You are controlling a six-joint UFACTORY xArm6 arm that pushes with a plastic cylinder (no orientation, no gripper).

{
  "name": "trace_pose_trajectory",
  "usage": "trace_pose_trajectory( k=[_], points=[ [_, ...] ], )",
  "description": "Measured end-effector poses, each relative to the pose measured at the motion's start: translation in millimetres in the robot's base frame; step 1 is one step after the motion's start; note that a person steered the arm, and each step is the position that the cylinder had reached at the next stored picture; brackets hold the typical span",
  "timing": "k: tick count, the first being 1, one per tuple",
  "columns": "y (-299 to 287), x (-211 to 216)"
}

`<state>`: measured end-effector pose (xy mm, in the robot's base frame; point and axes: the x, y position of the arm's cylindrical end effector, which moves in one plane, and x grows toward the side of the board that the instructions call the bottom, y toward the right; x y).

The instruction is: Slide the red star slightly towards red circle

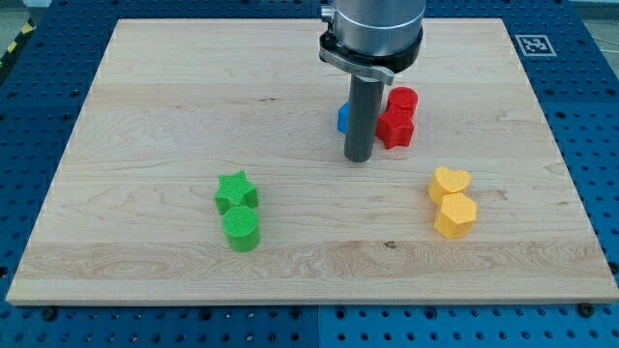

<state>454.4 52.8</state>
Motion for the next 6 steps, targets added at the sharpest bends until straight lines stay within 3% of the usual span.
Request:
trace_pose_trajectory(
  k=[6],
  points=[
    [137,-4]
  ],
)
